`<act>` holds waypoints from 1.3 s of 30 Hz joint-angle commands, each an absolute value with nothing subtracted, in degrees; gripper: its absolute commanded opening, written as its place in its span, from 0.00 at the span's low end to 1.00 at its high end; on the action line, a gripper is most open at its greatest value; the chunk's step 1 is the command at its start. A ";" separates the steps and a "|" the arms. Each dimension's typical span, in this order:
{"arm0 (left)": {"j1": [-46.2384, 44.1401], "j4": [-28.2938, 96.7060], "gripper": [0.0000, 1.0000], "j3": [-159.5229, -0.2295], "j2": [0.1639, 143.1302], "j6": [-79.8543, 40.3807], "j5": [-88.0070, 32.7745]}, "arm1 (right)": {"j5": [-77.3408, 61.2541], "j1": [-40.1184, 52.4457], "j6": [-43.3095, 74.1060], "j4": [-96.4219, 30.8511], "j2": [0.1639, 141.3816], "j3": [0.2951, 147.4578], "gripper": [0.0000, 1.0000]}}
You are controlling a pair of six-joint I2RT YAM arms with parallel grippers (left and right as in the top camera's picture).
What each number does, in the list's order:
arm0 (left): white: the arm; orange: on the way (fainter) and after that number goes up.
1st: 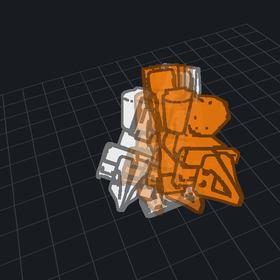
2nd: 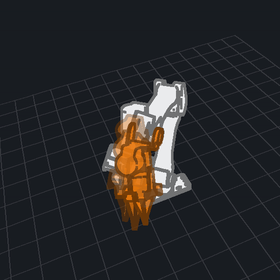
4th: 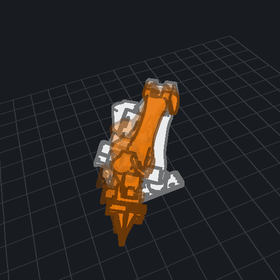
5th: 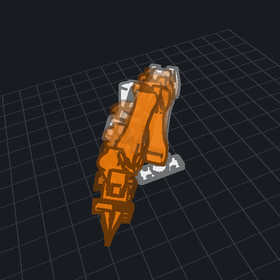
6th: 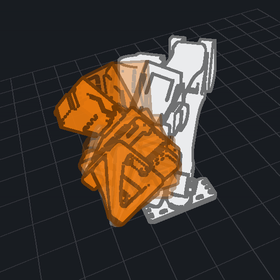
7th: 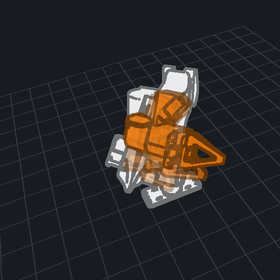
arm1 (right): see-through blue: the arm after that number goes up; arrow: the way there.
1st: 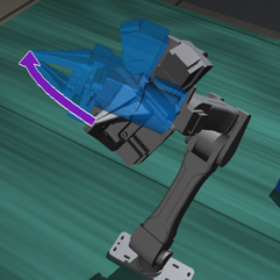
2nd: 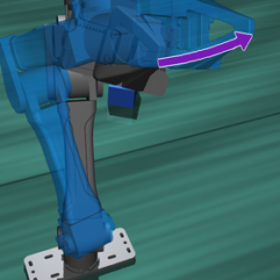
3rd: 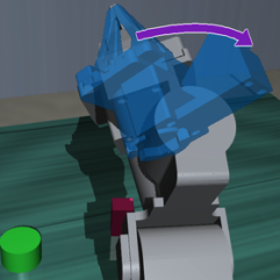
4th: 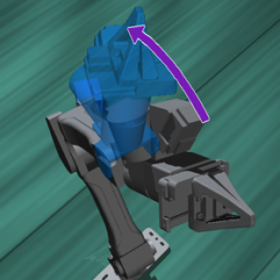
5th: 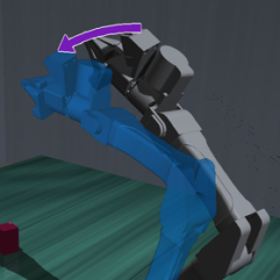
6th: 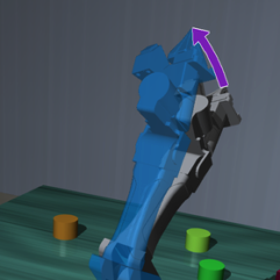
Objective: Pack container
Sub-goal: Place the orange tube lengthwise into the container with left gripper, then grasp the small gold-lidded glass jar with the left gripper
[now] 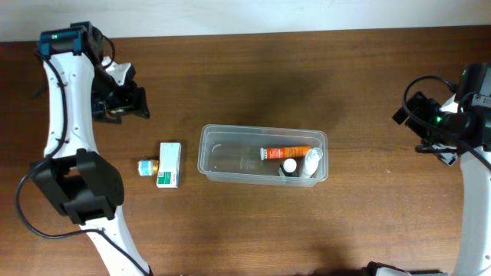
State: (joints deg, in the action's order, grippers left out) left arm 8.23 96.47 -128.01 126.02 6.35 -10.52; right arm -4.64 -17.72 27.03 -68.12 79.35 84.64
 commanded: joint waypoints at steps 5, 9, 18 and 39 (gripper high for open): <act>8.27 93.56 0.63 -116.38 125.34 3.29 -4.71 | -4.91 -18.06 27.29 -68.12 79.44 85.19 0.99; 8.27 87.81 0.53 -108.44 125.21 3.29 -4.73 | -4.91 -18.06 27.29 -68.12 79.44 85.19 0.99; 8.27 71.40 0.50 -92.42 118.61 3.25 -4.60 | -4.91 -18.06 27.29 -68.12 79.44 85.19 0.98; 5.78 59.33 0.57 -76.14 111.31 2.76 -3.57 | -4.91 -18.06 27.29 -68.12 79.44 85.19 0.99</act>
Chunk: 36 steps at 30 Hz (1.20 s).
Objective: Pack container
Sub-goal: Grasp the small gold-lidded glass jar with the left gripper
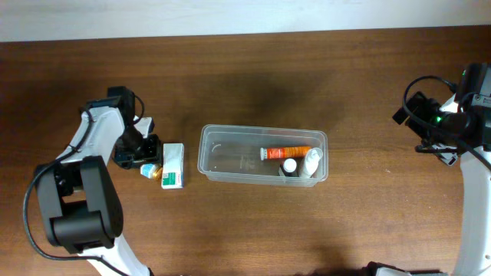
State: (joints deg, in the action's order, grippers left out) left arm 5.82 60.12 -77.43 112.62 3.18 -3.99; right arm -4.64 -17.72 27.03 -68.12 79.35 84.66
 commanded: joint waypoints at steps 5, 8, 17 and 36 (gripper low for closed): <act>5.76 59.11 0.57 -75.02 111.18 2.79 -3.57 | -4.91 -18.06 27.29 -68.12 79.44 85.19 0.98; 5.78 58.04 0.57 -75.05 110.26 2.81 -3.53 | -4.91 -18.06 27.29 -68.12 79.44 85.19 0.99; 5.76 58.81 0.58 -75.05 102.06 2.81 -2.11 | -4.91 -18.06 27.29 -68.12 79.44 85.19 0.99; 5.15 63.05 0.76 -70.83 95.92 16.82 -2.02 | -4.91 -18.06 27.29 -68.12 79.44 85.19 0.99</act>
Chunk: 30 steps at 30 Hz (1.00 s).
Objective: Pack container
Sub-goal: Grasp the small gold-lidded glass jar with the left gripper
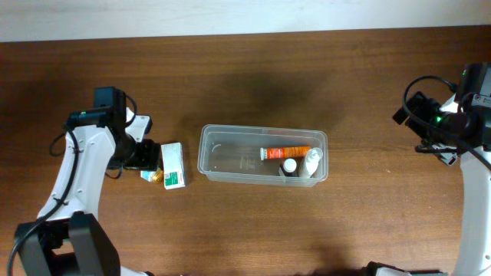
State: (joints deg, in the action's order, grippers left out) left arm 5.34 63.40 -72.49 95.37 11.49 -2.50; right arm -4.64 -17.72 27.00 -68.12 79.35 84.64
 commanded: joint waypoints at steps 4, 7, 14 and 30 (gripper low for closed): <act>5.13 61.52 0.81 -68.73 95.92 18.37 -2.07 | -4.91 -18.06 27.29 -68.12 79.44 85.19 0.99; 5.13 58.94 0.80 -66.22 95.92 20.84 -1.96 | -4.91 -18.06 27.29 -68.12 79.44 85.19 0.99; 5.15 53.71 0.72 -63.02 95.92 20.93 2.50 | -4.91 -18.06 27.29 -68.12 79.44 85.19 0.98; 5.13 51.18 0.73 -61.63 96.23 23.77 -1.89 | -4.91 -18.06 27.29 -68.12 79.44 85.19 0.98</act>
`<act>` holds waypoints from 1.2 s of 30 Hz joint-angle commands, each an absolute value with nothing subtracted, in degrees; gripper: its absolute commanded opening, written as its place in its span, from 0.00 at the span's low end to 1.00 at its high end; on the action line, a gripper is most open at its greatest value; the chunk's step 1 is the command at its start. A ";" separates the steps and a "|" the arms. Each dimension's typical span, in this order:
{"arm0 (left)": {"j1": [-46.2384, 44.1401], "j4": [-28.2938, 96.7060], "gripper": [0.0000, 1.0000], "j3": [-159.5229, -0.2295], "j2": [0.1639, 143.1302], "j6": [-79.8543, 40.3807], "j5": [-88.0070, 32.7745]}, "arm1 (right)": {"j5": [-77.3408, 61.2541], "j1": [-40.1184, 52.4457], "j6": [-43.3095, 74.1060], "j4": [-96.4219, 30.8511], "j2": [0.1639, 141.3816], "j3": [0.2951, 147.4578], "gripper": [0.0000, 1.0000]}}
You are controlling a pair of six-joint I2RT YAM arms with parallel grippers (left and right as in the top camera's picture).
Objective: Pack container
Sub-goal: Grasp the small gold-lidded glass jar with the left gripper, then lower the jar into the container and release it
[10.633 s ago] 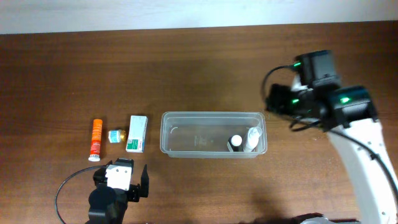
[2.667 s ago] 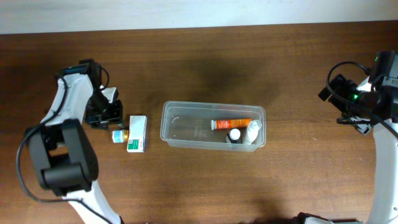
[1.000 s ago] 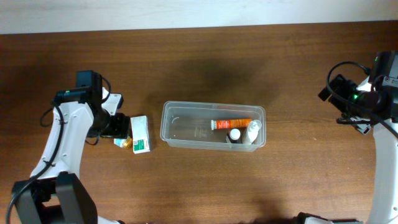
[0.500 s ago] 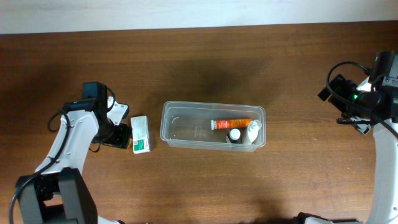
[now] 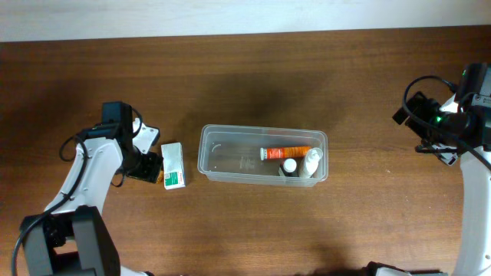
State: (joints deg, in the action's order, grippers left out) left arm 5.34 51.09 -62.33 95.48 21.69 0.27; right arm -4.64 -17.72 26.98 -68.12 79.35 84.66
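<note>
A clear plastic container lies mid-table. An orange tube, a white bottle and a white-capped bottle rest in its right half. Left of it lies a green and white box. My left gripper is low on the table right beside the box's left side, and its fingers are too dark to read. A small bottle is not visible there; the gripper covers that spot. My right gripper hangs at the far right edge, away from everything, its jaws unclear.
The left arm's links curve along the table's left side. The right arm stands along the right edge. A pale wall edge runs along the back of the brown table.
The left gripper has shifted slightly right and down, closer to the box, and now covers the small bottle that showed below it. The box, the container and the right arm have not moved.
The left gripper first hung at the back left, far from a small bottle lying left of the box. Then it stood down at that bottle. Later the arm had swung outward with the gripper still there, and now it hides the bottle.
</note>
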 commanded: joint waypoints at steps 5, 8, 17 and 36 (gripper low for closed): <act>5.13 50.19 0.73 -60.71 97.12 24.18 -1.89 | -4.91 -18.06 27.29 -68.12 79.44 85.19 0.99; 5.13 49.17 0.72 -59.68 98.45 24.16 -1.91 | -4.91 -18.06 27.29 -68.12 79.44 85.19 0.98; 5.13 47.22 0.67 -59.37 101.47 24.14 -1.50 | -4.91 -18.06 27.29 -68.12 79.44 85.19 0.99; 5.13 50.68 0.20 -65.17 101.10 18.20 -1.58 | -4.91 -18.06 27.29 -68.12 79.44 85.19 0.99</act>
State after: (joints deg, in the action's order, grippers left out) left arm 5.26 48.12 -60.71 100.84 21.76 -0.86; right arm -4.64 -17.72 27.00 -68.12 79.35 84.66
